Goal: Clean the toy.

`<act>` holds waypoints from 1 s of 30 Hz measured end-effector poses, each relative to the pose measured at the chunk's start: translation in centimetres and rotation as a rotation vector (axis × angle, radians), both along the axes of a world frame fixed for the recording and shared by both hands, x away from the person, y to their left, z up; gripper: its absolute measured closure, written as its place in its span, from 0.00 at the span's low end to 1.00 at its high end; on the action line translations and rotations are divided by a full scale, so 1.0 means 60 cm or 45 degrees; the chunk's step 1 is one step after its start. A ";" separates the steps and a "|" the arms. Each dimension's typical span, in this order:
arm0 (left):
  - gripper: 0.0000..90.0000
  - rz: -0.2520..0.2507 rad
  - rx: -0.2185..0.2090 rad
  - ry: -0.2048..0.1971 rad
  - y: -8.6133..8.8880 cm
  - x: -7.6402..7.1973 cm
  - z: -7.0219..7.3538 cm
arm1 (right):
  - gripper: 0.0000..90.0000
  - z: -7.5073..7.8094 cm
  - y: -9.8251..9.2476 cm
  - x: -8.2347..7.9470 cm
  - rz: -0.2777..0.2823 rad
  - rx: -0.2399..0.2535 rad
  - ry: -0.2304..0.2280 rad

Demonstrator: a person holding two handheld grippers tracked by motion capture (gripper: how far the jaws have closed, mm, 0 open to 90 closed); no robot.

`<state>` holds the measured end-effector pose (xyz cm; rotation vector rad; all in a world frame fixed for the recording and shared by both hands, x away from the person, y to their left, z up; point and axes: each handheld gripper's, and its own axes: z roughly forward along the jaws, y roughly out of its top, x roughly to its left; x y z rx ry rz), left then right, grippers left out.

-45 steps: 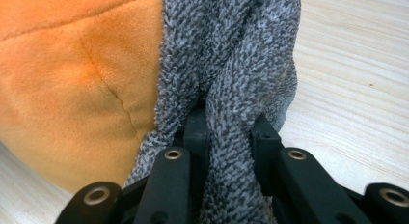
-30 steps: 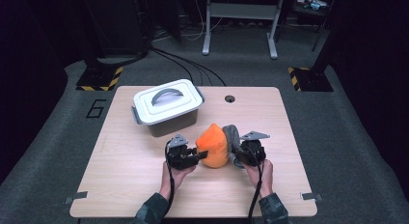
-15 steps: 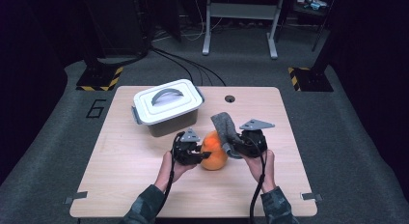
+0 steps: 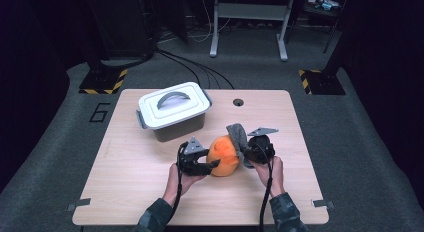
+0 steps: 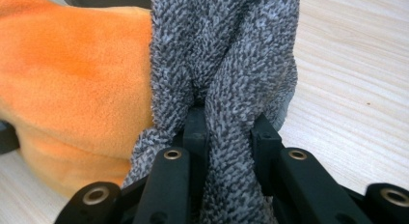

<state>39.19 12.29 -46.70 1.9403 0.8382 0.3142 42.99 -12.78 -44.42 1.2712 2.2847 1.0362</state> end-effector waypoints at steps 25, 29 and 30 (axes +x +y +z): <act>0.78 -0.119 0.210 -0.053 -0.020 0.004 0.016 | 0.82 0.049 0.049 -0.029 0.127 -0.005 -0.072; 0.78 -0.134 0.194 -0.054 -0.021 0.001 0.011 | 0.82 0.027 0.024 -0.011 0.056 -0.013 -0.006; 0.78 -0.142 0.198 -0.054 -0.020 0.001 0.011 | 0.82 0.021 0.017 -0.006 0.036 -0.020 0.016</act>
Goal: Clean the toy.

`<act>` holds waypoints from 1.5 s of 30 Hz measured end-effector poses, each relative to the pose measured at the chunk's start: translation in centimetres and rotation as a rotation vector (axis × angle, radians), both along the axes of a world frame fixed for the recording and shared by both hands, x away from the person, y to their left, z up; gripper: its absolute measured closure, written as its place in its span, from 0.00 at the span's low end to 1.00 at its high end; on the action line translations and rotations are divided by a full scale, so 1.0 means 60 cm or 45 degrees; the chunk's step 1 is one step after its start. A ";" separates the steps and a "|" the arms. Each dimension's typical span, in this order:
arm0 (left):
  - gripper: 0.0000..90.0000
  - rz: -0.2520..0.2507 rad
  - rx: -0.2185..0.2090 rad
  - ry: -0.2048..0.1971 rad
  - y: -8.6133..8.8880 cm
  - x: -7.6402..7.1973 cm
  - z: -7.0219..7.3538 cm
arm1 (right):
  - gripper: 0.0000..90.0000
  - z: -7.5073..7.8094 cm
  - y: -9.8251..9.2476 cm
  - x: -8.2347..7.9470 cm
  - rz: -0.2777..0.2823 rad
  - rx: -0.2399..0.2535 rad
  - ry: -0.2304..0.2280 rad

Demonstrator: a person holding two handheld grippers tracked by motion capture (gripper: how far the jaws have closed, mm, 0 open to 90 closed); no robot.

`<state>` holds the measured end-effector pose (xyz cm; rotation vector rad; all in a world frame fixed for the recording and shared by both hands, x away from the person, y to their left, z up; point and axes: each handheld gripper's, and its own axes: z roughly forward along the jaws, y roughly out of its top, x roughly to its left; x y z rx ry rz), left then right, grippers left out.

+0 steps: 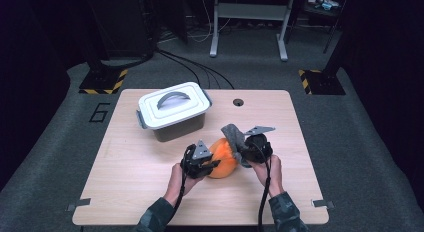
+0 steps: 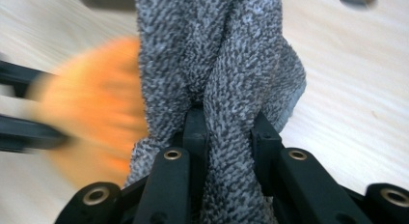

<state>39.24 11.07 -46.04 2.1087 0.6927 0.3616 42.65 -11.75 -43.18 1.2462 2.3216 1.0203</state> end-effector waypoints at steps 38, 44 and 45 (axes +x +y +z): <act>0.79 0.021 -0.103 -0.025 0.017 -0.027 -0.014 | 0.82 -0.030 -0.003 0.030 -0.032 -0.042 0.073; 0.79 0.006 -0.106 -0.028 0.017 -0.028 -0.015 | 0.82 -0.051 -0.030 0.035 -0.076 -0.032 0.146; 0.78 0.004 -0.108 -0.024 0.018 -0.027 -0.016 | 0.82 -0.040 -0.034 0.028 -0.080 -0.007 0.119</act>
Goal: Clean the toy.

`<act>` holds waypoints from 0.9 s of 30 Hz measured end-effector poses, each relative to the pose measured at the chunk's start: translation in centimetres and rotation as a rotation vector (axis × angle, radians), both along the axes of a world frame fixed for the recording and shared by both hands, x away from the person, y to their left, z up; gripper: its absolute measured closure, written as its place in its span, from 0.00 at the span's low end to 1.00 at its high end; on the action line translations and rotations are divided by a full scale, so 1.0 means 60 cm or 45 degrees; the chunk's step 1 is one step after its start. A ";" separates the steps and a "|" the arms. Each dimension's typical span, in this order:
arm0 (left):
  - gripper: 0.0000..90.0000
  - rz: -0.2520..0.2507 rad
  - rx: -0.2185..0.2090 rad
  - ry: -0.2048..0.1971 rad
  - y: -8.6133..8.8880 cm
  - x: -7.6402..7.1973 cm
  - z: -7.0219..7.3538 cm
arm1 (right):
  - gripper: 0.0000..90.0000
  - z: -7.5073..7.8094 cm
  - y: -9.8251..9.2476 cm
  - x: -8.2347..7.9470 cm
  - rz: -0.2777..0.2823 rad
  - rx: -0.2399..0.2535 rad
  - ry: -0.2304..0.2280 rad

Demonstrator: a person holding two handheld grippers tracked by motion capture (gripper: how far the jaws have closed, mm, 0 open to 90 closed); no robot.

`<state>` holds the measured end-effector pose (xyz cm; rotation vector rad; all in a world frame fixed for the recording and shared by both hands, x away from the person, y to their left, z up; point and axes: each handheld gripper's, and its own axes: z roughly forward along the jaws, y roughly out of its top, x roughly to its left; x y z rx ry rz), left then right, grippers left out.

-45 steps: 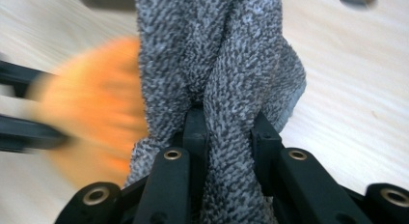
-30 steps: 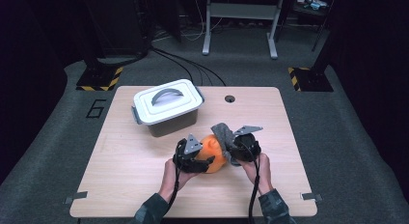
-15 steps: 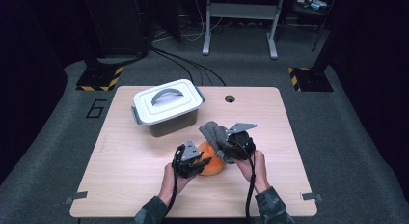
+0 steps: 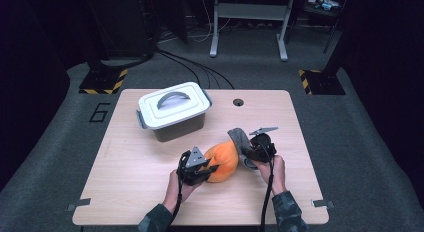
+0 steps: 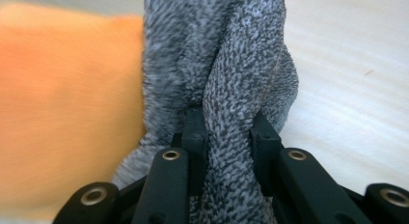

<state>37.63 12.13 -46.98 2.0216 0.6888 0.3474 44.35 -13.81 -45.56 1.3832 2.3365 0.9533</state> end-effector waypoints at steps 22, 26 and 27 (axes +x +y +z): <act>0.78 0.005 -0.001 0.022 -0.003 0.010 0.001 | 0.83 -0.001 0.028 -0.005 0.025 0.029 -0.079; 0.78 0.005 -0.016 0.027 -0.002 0.012 -0.001 | 0.83 -0.027 0.012 0.004 -0.017 -0.019 0.000; 0.78 0.000 -0.015 0.033 -0.001 0.013 0.000 | 0.83 -0.029 0.010 0.002 -0.032 0.000 0.013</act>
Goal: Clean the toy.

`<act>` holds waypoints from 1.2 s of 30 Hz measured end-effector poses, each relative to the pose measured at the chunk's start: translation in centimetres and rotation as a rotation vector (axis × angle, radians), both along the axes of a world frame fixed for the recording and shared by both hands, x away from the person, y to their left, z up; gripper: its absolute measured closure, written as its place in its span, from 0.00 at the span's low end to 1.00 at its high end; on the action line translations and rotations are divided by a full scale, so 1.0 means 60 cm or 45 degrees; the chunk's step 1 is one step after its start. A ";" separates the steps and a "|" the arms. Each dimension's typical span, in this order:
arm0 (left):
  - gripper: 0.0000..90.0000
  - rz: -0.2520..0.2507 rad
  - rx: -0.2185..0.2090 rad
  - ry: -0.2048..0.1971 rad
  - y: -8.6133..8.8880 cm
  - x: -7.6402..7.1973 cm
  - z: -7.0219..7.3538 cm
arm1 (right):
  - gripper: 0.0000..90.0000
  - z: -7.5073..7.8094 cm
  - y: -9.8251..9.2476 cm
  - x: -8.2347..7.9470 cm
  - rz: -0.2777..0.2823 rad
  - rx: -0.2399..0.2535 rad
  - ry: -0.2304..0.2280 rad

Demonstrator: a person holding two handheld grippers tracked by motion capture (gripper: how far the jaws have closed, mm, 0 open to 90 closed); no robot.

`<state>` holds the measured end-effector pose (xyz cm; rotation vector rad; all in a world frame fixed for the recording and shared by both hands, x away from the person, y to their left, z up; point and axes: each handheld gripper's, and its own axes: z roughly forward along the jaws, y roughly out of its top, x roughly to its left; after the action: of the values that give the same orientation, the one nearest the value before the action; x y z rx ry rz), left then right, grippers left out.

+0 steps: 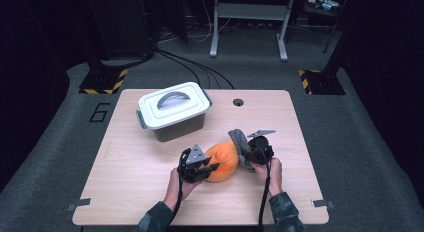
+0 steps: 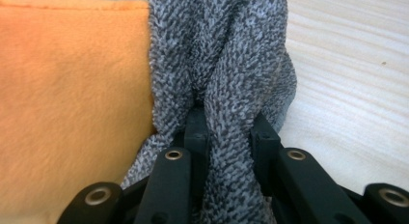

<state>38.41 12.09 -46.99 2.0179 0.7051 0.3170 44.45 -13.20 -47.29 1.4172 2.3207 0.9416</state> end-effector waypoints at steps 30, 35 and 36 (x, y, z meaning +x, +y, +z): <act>0.58 -0.014 0.067 0.027 -0.016 0.009 0.019 | 0.83 0.056 0.032 -0.036 0.150 0.088 -0.129; 0.30 0.057 0.065 0.043 -0.014 0.002 0.024 | 0.83 0.053 0.031 -0.038 0.135 0.062 -0.139; 0.28 0.080 0.074 0.054 -0.013 0.003 0.021 | 0.83 0.053 0.029 -0.038 0.129 0.067 -0.136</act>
<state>38.59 11.29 -45.75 2.0655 0.7952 0.3361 42.16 -11.44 -44.13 1.2460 2.3230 1.0871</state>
